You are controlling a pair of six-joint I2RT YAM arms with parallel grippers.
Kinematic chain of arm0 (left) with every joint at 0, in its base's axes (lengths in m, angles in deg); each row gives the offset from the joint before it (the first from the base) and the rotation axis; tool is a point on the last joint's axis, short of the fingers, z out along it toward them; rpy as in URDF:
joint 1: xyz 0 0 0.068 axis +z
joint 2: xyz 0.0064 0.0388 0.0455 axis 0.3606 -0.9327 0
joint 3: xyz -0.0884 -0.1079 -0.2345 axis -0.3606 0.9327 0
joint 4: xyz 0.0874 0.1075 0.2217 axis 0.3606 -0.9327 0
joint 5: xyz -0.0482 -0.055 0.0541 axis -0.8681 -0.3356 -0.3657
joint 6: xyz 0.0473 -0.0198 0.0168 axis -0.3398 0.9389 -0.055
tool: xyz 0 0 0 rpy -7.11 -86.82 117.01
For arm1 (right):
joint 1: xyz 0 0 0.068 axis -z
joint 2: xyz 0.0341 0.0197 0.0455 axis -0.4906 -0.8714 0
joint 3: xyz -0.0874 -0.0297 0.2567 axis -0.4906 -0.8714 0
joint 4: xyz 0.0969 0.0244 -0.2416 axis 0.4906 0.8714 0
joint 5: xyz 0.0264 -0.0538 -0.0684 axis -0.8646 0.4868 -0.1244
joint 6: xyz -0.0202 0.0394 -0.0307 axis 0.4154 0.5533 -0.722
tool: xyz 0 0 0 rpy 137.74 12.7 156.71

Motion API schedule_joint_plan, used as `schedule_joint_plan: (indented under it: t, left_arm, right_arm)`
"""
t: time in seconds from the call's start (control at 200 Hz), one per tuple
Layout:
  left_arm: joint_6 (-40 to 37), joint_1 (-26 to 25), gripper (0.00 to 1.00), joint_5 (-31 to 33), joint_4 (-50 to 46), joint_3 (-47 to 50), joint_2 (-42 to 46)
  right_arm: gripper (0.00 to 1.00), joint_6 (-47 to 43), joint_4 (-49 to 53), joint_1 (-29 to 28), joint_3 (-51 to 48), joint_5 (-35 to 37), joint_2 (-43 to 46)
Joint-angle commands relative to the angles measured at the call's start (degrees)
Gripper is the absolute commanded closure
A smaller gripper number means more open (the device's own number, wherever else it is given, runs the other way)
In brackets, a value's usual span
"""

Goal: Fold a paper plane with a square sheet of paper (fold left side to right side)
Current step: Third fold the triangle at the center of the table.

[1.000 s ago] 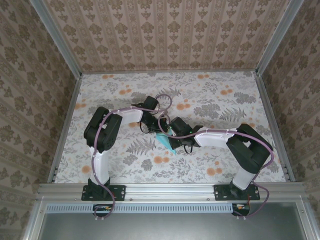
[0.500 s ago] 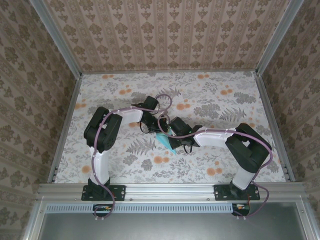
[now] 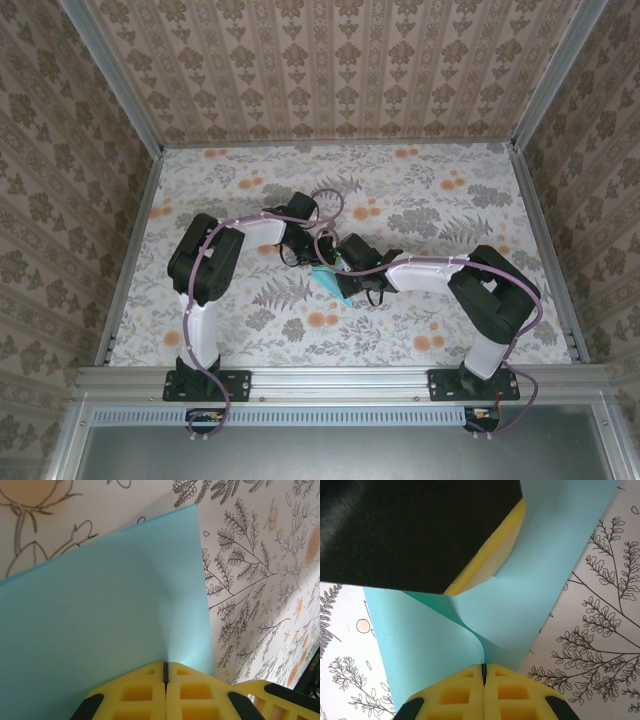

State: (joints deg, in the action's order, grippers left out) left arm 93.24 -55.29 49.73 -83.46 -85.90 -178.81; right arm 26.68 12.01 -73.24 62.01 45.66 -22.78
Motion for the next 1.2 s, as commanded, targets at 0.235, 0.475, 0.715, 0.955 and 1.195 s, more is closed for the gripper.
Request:
schedule_joint_plan:
  t: [0.235,0.475,0.715,0.955,1.195]
  left_arm:
    - [-2.3,-0.3,0.80,2.5,-4.0,-1.0,-0.4]
    - [-4.7,2.6,0.69,2.6,-8.4,-5.0,3.0]
    - [-4.3,5.9,0.74,2.7,-6.0,1.2,10.6]
    - [0.7,5.6,0.85,-7.1,4.8,13.4,17.3]
    - [4.1,2.3,0.86,-8.4,10.1,17.6,17.8]
  right_arm:
    - [1.00,1.9,2.9,-0.1,-1.9,-3.0,-1.7]
    - [1.00,2.2,3.4,-0.6,-2.6,-3.9,-2.3]
    - [1.00,2.1,3.7,-0.7,-2.7,-4.2,-2.1]
    - [1.00,1.9,4.0,-0.7,-2.4,-4.2,-2.4]
    - [1.00,1.7,4.5,-0.8,-2.0,-4.1,-2.5]
